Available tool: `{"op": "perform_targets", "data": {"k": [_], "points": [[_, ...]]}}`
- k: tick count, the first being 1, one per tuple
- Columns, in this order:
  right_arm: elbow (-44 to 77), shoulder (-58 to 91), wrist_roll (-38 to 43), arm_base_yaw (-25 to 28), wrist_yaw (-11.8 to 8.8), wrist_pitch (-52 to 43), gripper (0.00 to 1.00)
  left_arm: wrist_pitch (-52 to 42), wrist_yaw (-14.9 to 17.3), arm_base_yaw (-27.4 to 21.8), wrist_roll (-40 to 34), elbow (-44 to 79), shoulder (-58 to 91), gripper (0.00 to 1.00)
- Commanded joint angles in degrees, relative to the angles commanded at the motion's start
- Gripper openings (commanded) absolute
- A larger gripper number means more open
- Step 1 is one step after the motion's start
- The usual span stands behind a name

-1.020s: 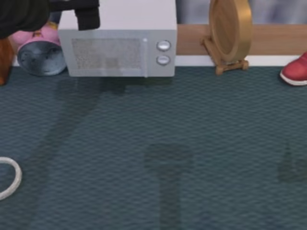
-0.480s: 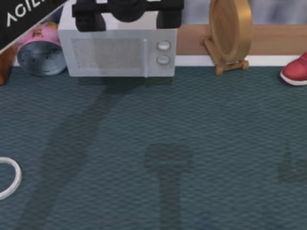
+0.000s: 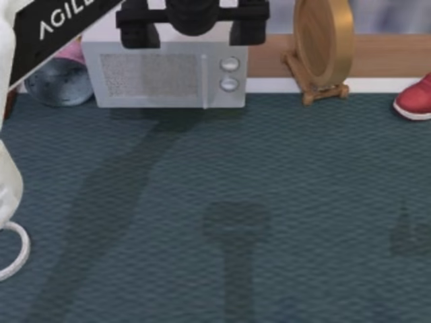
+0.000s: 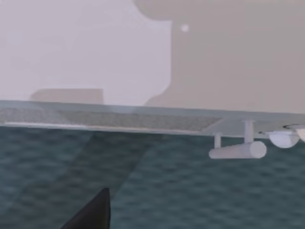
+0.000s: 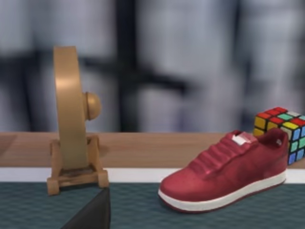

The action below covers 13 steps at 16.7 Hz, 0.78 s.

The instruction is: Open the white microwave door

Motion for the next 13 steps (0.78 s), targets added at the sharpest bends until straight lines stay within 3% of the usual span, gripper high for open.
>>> {"op": "perform_targets", "data": {"k": [8,12,13], "points": [[0.00,0.00,0.00,0.00,0.00,0.00,1.00,11.42,1.17,2.41,2.54,-3.95,6.59,1.00],[0.00,0.00,0.00,0.00,0.00,0.00,1.00,12.04,1.26,2.59,2.70,-4.18,7.11,1.00],[0.00,0.00,0.00,0.00,0.00,0.00,1.00,12.04,1.26,2.59,2.70,-4.18,7.11,0.92]]}}
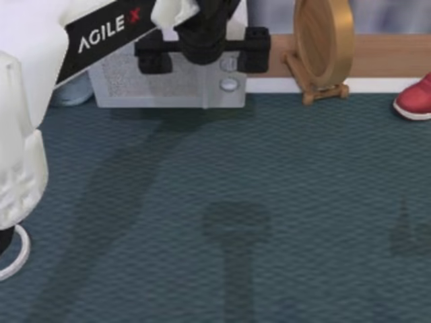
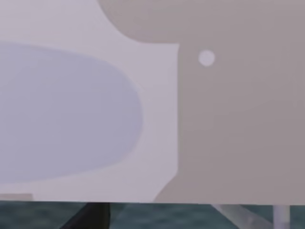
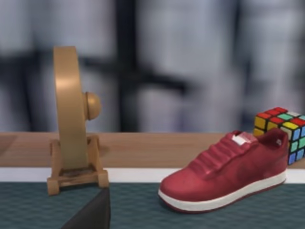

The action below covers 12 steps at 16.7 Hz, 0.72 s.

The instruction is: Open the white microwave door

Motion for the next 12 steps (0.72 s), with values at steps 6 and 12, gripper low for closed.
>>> {"op": "perform_targets", "data": {"k": [6,12], "points": [[0.00,0.00,0.00,0.00,0.00,0.00,1.00,0.00,0.00,0.00,0.00,0.00,0.00,0.47],[0.00,0.00,0.00,0.00,0.00,0.00,1.00,0.00,0.00,0.00,0.00,0.00,0.00,0.02]]}}
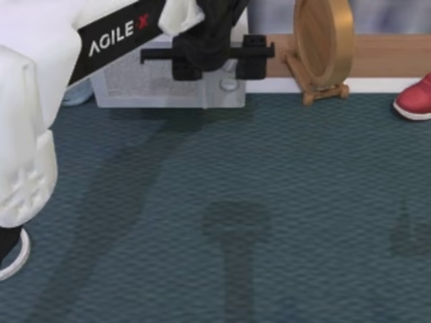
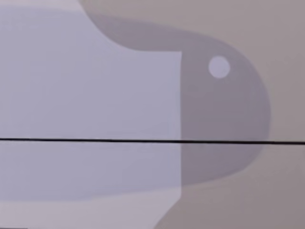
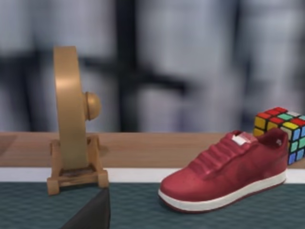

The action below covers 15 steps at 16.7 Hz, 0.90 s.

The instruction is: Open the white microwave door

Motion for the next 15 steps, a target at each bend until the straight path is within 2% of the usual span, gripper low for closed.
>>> {"op": "perform_targets", "data": {"k": [8,9,15], "points": [[0.00,0.00,0.00,0.00,0.00,0.00,1.00,0.00,0.00,0.00,0.00,0.00,0.00,0.00],[0.00,0.00,0.00,0.00,0.00,0.00,1.00,0.21,1.31,-1.83,-0.53,-1.46,0.22,0.00],[0.00,0.00,0.00,0.00,0.00,0.00,1.00,1.95,-0.05,-1.72,-1.03,-7.71,-3.67,0.00]]}}
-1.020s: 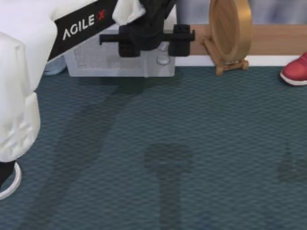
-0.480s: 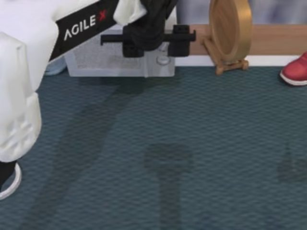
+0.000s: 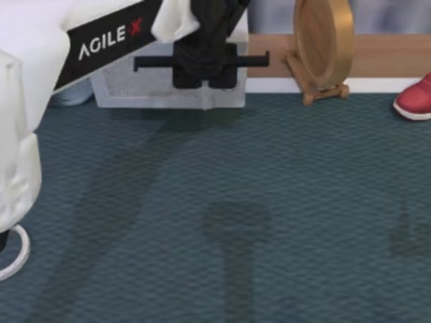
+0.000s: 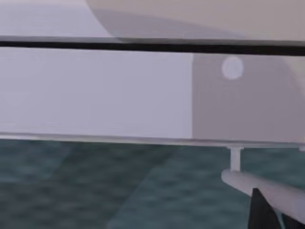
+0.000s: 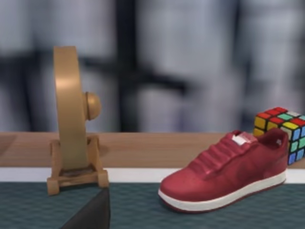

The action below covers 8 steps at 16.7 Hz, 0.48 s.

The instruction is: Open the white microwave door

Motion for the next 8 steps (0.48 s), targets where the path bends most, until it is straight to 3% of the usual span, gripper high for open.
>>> {"op": "perform_targets", "data": {"k": [8], "points": [[0.00,0.00,0.00,0.00,0.00,0.00,1.00,1.68,-0.74,-0.02,-0.52,-2.81,-2.79,0.00]]}}
